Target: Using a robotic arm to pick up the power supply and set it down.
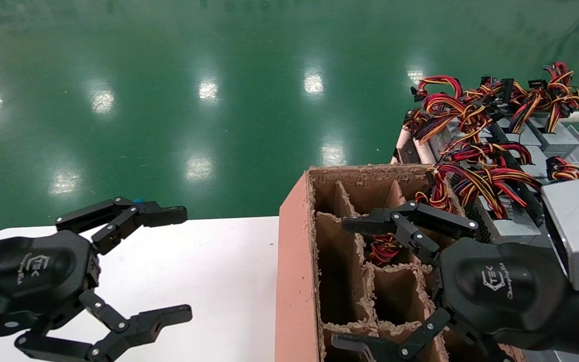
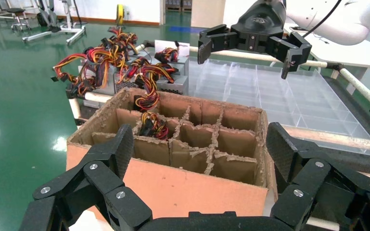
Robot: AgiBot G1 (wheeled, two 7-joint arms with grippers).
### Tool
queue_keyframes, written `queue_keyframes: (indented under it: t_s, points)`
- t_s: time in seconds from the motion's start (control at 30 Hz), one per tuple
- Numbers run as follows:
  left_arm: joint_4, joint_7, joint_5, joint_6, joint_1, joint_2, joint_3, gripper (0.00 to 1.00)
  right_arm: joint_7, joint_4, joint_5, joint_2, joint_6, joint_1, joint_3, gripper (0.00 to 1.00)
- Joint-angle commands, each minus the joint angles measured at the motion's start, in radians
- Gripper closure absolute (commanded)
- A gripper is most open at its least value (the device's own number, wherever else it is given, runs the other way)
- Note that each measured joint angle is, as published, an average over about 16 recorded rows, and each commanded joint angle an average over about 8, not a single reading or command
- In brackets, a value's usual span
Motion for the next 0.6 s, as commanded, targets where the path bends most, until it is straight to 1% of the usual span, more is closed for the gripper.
queue_keyframes:
  t_s: [0.03, 0.6]
  points:
    - [0.000, 0.000, 0.000, 0.000, 0.000, 0.000, 0.000, 0.00, 0.000, 0.000, 0.000, 0.000, 0.000, 0.000, 0.000, 0.00]
    - [0.000, 0.000, 0.000, 0.000, 0.000, 0.000, 0.000, 0.00, 0.000, 0.000, 0.000, 0.000, 0.000, 0.000, 0.000, 0.00]
